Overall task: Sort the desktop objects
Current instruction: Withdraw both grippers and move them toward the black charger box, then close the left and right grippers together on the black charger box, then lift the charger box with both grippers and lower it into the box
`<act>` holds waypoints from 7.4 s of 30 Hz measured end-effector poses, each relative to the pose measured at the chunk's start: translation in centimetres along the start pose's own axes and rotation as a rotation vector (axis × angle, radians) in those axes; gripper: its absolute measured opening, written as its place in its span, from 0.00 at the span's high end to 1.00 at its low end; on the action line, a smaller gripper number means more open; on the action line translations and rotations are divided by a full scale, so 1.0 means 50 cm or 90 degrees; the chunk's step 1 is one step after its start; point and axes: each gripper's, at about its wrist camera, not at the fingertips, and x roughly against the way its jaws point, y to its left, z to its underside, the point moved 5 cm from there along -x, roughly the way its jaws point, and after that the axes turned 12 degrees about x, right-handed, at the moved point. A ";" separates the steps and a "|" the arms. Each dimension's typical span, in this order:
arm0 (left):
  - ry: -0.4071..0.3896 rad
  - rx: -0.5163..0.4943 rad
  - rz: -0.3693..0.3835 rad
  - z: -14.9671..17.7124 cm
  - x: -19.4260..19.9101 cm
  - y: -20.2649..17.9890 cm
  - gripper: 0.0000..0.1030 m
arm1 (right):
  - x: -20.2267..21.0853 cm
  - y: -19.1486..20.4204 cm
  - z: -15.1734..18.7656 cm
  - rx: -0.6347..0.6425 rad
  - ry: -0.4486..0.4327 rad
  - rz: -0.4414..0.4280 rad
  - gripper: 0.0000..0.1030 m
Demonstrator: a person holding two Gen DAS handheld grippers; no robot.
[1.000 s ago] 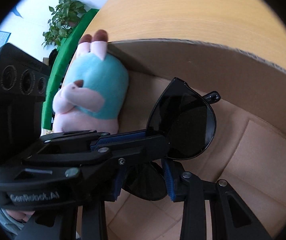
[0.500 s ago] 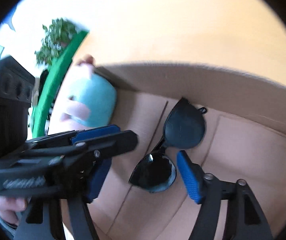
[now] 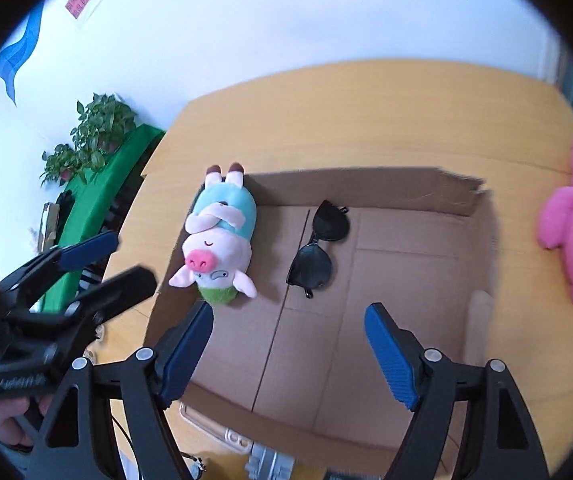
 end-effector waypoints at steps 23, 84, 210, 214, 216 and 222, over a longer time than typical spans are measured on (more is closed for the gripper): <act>-0.116 -0.038 -0.025 0.166 0.317 -0.131 0.01 | 0.363 0.076 0.206 0.032 -0.132 0.056 0.23; 0.148 0.059 0.000 0.445 0.060 -0.038 0.01 | 0.085 -0.051 0.563 -0.036 0.163 0.027 0.21; 0.128 0.198 0.120 0.110 -0.079 0.277 0.29 | -0.126 0.307 0.120 0.296 0.047 -0.041 0.29; 0.164 0.201 0.113 0.134 -0.134 0.301 0.29 | -0.180 0.300 0.140 0.288 0.071 -0.052 0.29; 0.186 0.200 0.111 0.150 -0.166 0.309 0.29 | -0.207 0.293 0.151 0.280 0.083 -0.056 0.29; 0.243 0.196 0.081 0.198 -0.246 0.325 0.29 | -0.292 0.263 0.197 0.240 0.123 -0.078 0.29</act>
